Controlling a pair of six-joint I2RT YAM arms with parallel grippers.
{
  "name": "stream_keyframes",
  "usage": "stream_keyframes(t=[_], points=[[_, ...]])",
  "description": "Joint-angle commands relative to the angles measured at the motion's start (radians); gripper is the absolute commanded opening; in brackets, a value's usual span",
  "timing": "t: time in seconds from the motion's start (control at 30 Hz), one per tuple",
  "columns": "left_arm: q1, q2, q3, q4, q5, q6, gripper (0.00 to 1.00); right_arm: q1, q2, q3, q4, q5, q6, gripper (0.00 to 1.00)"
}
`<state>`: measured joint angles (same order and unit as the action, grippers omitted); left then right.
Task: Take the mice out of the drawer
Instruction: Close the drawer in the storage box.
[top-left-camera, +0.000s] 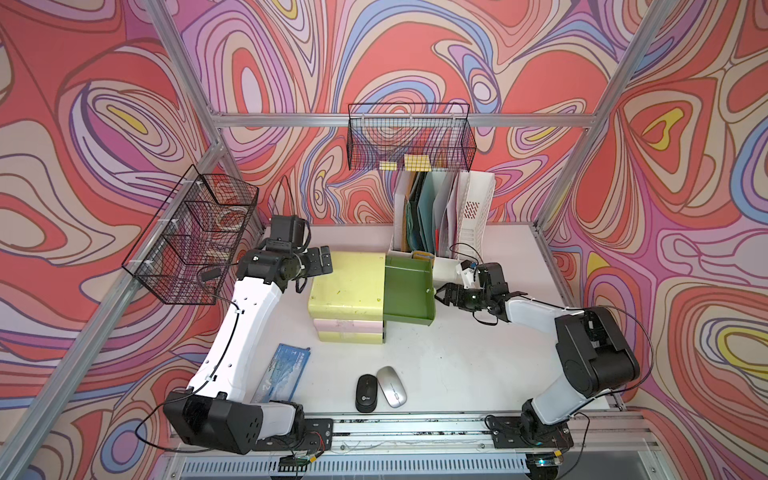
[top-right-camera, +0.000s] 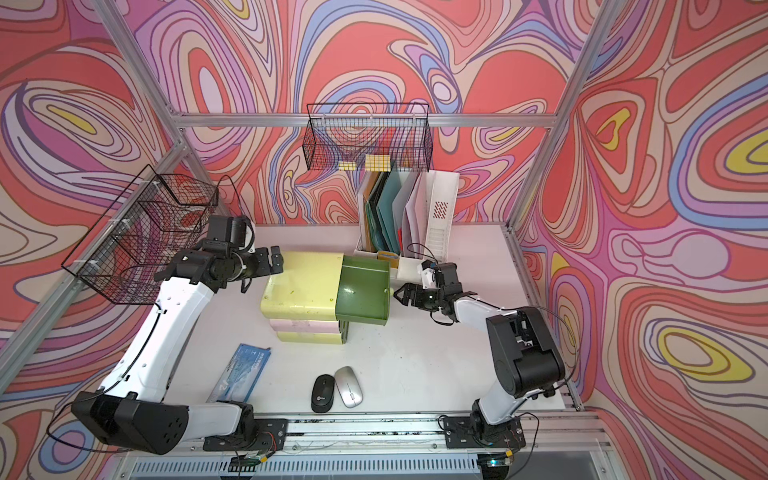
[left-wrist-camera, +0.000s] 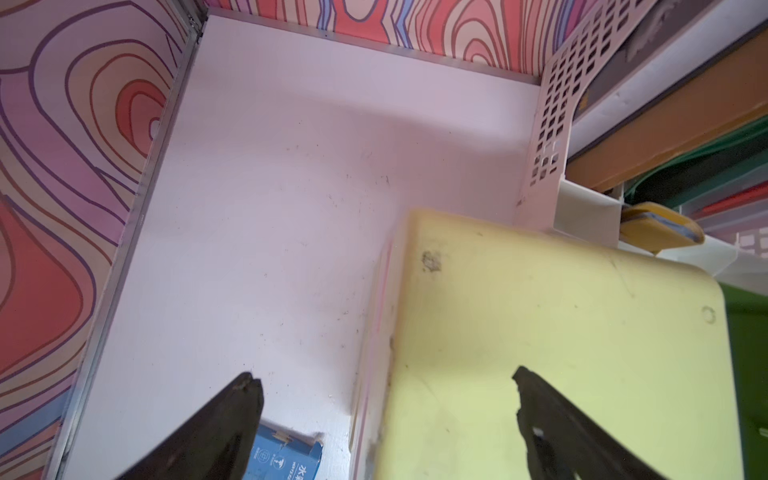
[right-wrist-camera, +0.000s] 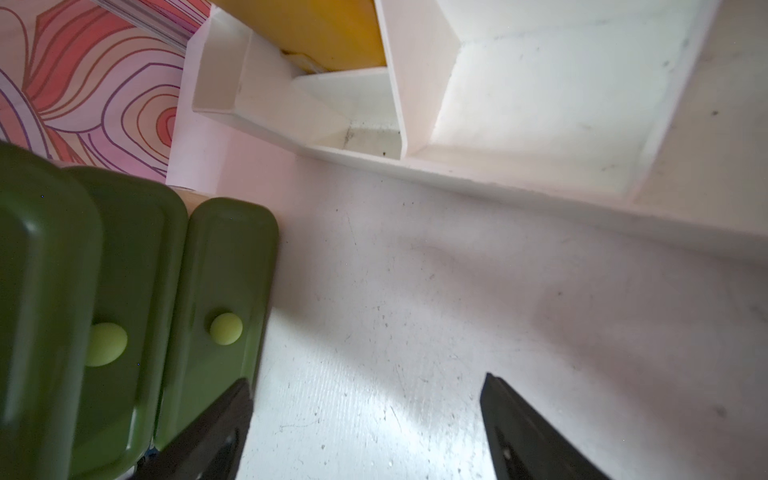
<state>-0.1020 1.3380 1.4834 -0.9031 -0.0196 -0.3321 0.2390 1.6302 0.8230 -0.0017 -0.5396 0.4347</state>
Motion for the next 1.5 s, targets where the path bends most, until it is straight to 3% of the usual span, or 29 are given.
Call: stream_keyframes(t=[0.0,0.2,0.47,0.63,0.77,0.9,1.0,1.17,1.3,1.47], points=[[0.071,0.053,-0.006,0.058,0.102,0.023,1.0,0.015,-0.037,0.053,-0.077,0.04,-0.039,0.9],[0.094,0.092,-0.114,0.082,0.027,-0.013,1.0,0.107,-0.008,0.143,-0.118,0.086,-0.025,0.9],[0.093,0.054,-0.331,0.173,0.145,-0.059,1.0,0.346,0.134,0.413,-0.158,0.145,0.002,0.95],[0.088,0.028,-0.378,0.204,0.196,-0.07,1.0,0.353,0.234,0.485,-0.175,0.161,0.004,0.95],[0.088,0.014,-0.384,0.215,0.214,-0.071,1.0,0.346,0.18,0.429,-0.193,0.236,-0.02,0.96],[0.087,0.032,-0.384,0.216,0.224,-0.068,1.0,0.314,0.12,0.339,-0.15,0.179,0.016,0.95],[0.085,0.035,-0.394,0.22,0.227,-0.069,1.0,0.258,0.083,0.221,0.031,-0.018,0.119,0.93],[0.079,0.032,-0.398,0.22,0.226,-0.065,1.0,0.2,0.112,0.093,0.422,-0.317,0.334,0.8],[0.076,0.035,-0.4,0.216,0.226,-0.062,1.0,0.202,0.22,0.06,0.779,-0.462,0.562,0.69],[0.068,0.03,-0.405,0.216,0.224,-0.058,1.0,0.21,0.371,0.025,1.31,-0.523,0.916,0.63]])
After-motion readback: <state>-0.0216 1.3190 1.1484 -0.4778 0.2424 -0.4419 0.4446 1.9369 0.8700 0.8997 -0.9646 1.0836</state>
